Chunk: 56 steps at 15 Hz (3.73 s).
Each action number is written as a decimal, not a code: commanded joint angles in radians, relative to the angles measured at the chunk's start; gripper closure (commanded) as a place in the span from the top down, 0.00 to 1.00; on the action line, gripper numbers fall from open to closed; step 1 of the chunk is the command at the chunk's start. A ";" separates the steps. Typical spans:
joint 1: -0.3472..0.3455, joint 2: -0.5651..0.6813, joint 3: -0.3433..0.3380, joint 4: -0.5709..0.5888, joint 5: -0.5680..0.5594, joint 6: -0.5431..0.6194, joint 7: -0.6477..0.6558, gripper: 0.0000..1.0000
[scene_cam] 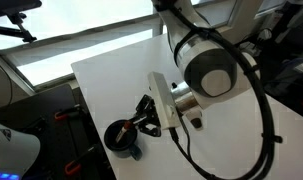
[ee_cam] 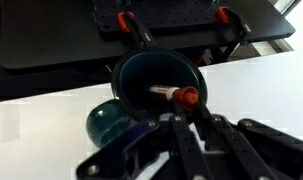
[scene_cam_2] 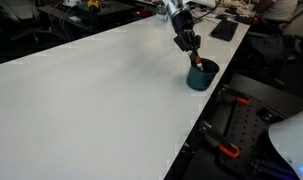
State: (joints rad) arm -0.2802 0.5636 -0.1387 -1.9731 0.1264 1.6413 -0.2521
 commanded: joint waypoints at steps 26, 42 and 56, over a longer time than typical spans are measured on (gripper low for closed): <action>-0.089 0.040 -0.007 0.127 0.170 -0.069 0.025 0.04; -0.016 -0.176 -0.001 -0.023 0.084 -0.038 -0.028 1.00; 0.204 -0.374 0.126 -0.125 -0.174 -0.099 -0.116 1.00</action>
State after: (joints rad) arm -0.0798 0.1897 -0.0092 -2.0992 -0.0486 1.5444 -0.3678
